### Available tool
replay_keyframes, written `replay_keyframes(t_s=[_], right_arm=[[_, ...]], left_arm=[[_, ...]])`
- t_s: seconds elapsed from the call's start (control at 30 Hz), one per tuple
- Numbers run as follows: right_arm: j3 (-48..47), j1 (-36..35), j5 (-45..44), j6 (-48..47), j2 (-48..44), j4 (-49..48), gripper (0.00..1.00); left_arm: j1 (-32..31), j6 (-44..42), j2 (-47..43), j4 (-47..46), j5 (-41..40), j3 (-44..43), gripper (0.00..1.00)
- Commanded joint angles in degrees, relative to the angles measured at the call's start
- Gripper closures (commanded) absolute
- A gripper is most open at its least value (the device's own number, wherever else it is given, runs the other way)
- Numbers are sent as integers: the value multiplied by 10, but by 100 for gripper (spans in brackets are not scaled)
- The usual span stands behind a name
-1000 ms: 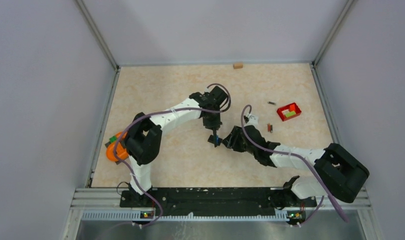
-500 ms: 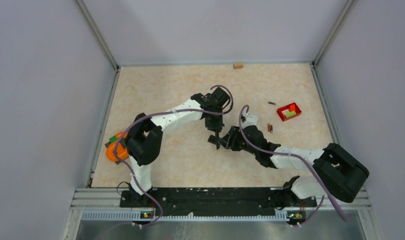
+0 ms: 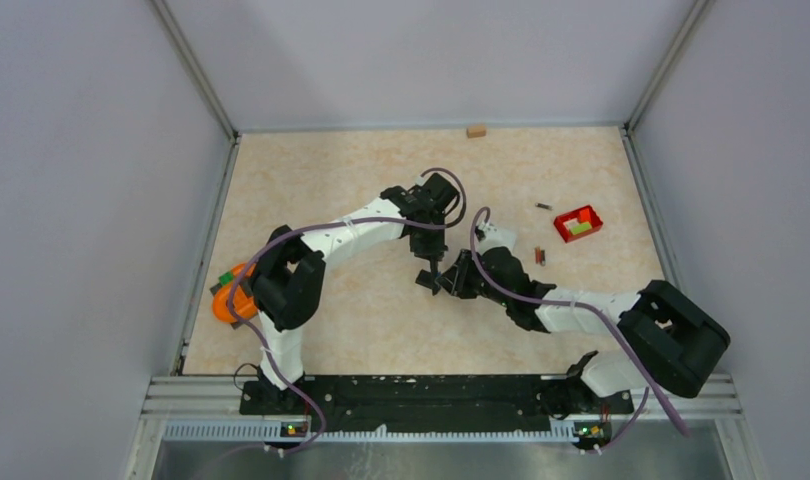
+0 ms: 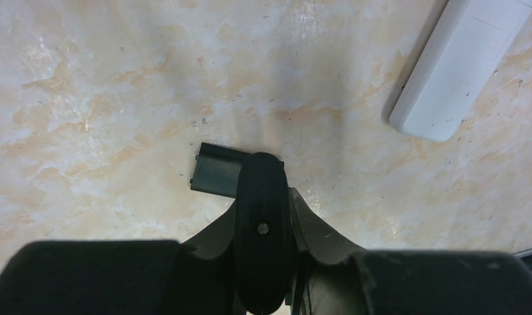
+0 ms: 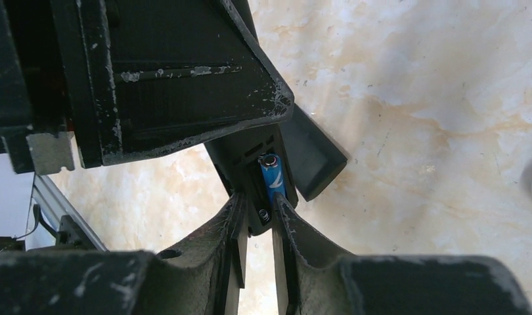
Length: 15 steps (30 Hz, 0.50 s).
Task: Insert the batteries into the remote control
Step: Remove the battery from the remote control.
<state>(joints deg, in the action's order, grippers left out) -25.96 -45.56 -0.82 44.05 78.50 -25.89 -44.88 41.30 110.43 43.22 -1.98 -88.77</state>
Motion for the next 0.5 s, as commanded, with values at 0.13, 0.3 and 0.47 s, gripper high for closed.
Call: replay_keyframes(t_s=[0.13, 0.3, 0.47], right_arm=[[-4, 4, -65, -24, -45, 40, 75], [-14, 4, -98, -19, -53, 84, 75], [-9, 5, -32, -38, -37, 22, 71]], left_arm=[[1, -3, -31, -13, 25, 1, 100], [2, -4, -29, -13, 25, 3, 100], [3, -4, -31, -17, 27, 3, 100]])
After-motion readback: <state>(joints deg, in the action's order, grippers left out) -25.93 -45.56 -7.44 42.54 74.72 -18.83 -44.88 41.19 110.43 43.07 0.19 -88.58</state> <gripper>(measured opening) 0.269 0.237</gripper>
